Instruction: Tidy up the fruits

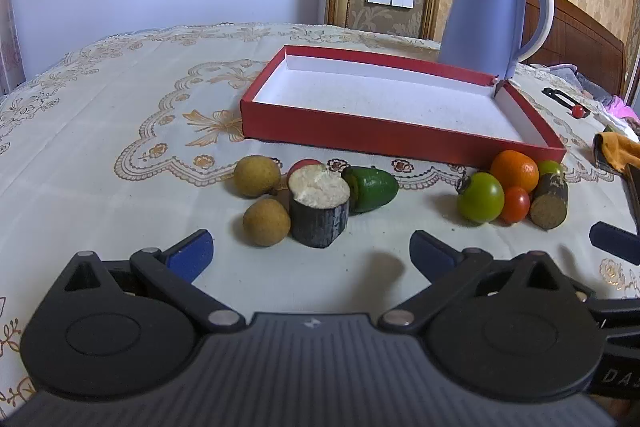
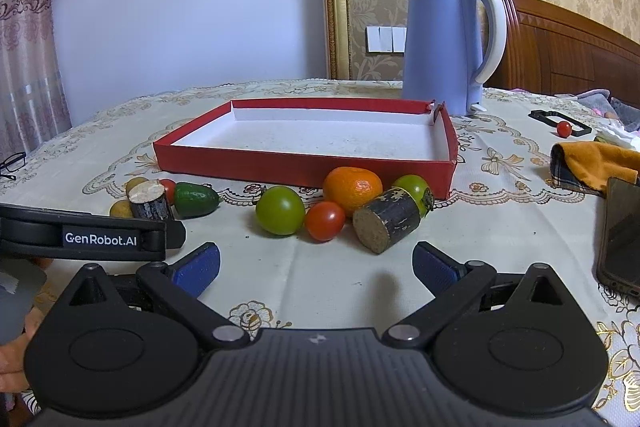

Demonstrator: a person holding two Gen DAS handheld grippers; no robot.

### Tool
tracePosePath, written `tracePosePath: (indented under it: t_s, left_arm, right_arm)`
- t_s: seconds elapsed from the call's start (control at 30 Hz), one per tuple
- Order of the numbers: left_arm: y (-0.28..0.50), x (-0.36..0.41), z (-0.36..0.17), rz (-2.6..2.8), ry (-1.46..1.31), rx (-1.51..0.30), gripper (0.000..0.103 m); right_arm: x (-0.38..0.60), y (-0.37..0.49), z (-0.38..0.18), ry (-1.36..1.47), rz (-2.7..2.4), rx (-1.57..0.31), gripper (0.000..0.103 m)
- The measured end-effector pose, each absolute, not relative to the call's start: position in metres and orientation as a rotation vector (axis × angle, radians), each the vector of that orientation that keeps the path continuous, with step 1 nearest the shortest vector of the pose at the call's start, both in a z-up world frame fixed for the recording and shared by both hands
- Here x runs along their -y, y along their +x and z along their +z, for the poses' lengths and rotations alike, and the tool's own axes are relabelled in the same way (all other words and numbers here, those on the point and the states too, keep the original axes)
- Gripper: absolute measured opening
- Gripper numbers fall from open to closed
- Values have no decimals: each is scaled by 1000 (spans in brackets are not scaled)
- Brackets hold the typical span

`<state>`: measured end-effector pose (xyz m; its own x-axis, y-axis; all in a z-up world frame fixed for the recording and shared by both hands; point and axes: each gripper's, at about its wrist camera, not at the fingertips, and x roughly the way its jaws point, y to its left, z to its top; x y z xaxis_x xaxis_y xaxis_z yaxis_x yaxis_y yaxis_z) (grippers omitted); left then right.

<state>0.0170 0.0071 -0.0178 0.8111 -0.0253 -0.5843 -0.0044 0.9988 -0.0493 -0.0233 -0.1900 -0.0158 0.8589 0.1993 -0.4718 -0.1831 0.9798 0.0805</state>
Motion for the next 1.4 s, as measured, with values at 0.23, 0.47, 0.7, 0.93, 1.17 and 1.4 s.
tracePosePath:
  t_s: [0.23, 0.47, 0.7, 0.93, 1.17, 1.4]
  left_arm:
    - [18, -7, -18, -11, -50, -627, 103]
    - [18, -7, -19, -11, -48, -629, 103]
    - [19, -7, -19, -11, -43, -632, 103]
    - [19, -7, -19, -11, -42, -634, 103]
    - [19, -6, -19, -10, -40, -636, 103]
    - [18, -6, -19, -11, -41, -635, 103]
  right_arm:
    - [190, -23, -16, 33, 200, -499, 103]
    - [190, -23, -16, 34, 201, -499, 103]
    - [190, -24, -16, 33, 201, -499, 103]
    - [189, -24, -15, 31, 202, -498, 103]
    - [188, -24, -15, 31, 202, -497, 103]
    - [188, -24, -15, 31, 202, -497, 103]
